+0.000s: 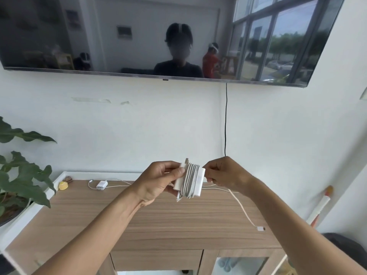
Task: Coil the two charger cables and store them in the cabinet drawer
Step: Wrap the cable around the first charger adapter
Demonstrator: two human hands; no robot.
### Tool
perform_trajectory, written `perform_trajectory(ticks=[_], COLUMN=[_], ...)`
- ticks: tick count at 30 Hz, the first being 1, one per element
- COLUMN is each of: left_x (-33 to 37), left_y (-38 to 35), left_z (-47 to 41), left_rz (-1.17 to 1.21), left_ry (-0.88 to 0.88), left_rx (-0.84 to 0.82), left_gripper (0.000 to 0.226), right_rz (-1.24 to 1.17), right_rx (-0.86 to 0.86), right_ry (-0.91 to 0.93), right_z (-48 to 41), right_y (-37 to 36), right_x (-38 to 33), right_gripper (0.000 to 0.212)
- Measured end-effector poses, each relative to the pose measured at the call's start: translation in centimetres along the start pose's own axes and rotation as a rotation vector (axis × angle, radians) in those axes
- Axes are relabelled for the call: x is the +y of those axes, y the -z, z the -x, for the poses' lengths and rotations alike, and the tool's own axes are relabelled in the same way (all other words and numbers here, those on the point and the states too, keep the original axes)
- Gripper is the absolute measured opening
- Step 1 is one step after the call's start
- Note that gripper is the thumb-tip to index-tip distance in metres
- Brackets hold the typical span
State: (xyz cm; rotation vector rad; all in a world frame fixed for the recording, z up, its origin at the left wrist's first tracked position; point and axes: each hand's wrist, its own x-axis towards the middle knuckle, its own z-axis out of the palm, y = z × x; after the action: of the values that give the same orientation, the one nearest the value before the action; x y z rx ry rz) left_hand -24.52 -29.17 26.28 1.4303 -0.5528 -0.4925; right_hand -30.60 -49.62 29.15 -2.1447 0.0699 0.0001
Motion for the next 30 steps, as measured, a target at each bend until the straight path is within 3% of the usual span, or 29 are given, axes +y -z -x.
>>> perform_trajectory(ticks=[6,10,14,20,24,30], left_x=[0.5,0.8,0.6,0.0,0.3,1.3], left_y=[-0.1,-0.1,-0.4,-0.5,-0.9,-0.3], left_z=[-0.2,-0.3,-0.4,-1.2,-1.9,-2.5], left_rz=[-0.11,-0.245,-0.341,-0.375,-0.18,0.044], left_ry=[-0.037,-0.046,-0.069,-0.097,-0.06,0.015], left_rx=[0.026,-0.006,0.017,0.248,0.338,0.404], left_gripper=[0.025,0.017,0.02,0.013,0.019,0.025], right_rz=[0.043,-0.102,-0.045,0.301,0.453,0.383], right_rx=[0.01,-0.074,-0.071,0.236,0.459,0.636], right_ry=[-0.141,-0.246,-0.296,0.022,0.325,0.514], right_z=[-0.3,-0.6,-0.8,0.2,0.4,1.6], right_y=[0.7,1.2,0.9,-0.8,-2.8,-6.4], right_x=[-1.1,-1.4,-1.8,-3.2,-2.6,0.6], right_gripper=[0.019,0.041,0.035,0.029,0.028,0.016])
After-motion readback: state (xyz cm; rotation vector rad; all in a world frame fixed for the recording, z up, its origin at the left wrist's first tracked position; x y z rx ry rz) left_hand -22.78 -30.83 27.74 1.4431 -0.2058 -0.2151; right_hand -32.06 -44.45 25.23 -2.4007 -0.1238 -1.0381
